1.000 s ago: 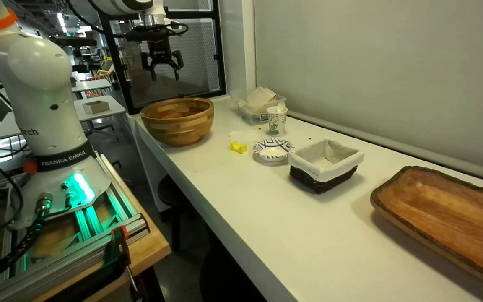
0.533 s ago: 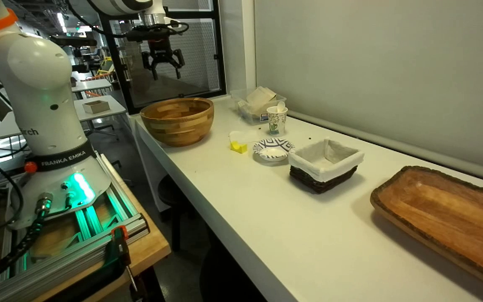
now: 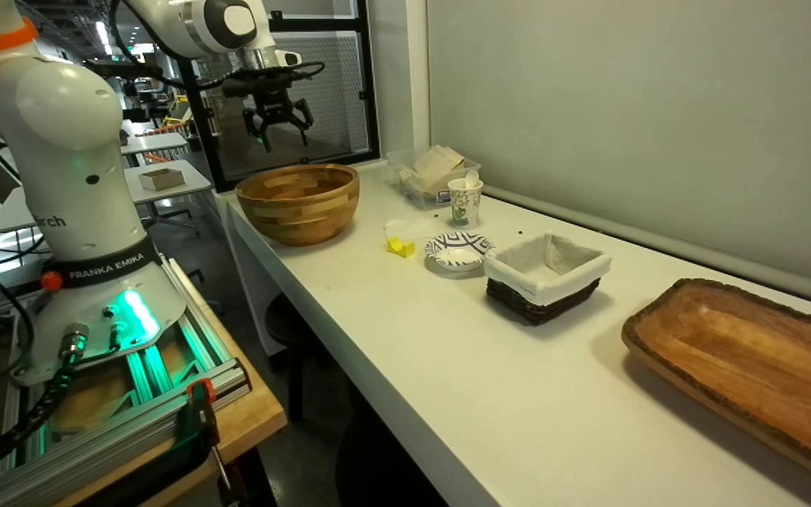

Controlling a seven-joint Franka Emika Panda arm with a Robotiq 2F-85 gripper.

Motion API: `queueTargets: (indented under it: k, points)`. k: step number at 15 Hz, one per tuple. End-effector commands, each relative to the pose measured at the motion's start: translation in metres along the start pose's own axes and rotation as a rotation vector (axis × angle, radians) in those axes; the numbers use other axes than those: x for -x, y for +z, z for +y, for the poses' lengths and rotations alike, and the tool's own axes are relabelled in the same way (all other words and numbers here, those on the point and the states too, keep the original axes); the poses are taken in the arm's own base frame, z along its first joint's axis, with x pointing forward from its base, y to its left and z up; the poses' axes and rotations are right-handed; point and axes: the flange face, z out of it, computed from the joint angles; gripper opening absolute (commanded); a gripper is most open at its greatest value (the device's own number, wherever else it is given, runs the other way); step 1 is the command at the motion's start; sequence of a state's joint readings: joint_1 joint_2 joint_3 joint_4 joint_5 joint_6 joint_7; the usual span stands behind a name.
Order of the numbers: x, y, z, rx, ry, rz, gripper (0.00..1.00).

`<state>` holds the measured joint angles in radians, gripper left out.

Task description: Remove the yellow block from the wooden bowl and place it on the counter.

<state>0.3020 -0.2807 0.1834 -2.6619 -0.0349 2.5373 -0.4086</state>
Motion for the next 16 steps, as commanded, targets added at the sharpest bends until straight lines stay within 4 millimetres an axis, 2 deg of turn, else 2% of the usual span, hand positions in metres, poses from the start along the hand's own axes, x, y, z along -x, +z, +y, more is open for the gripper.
queueTargets:
  k: [1, 6, 11, 12, 16]
  points:
    - [0.007, 0.037, 0.001, -0.007, -0.054, 0.009, 1.0]
    - [0.02, 0.083, 0.002, -0.043, -0.131, 0.005, 1.0]
    - [0.025, 0.116, -0.003, -0.072, -0.187, 0.036, 1.0]
    - [0.023, 0.103, 0.0, -0.054, -0.16, 0.02, 1.0]
    - [0.024, 0.115, -0.002, -0.073, -0.178, 0.021, 1.0]
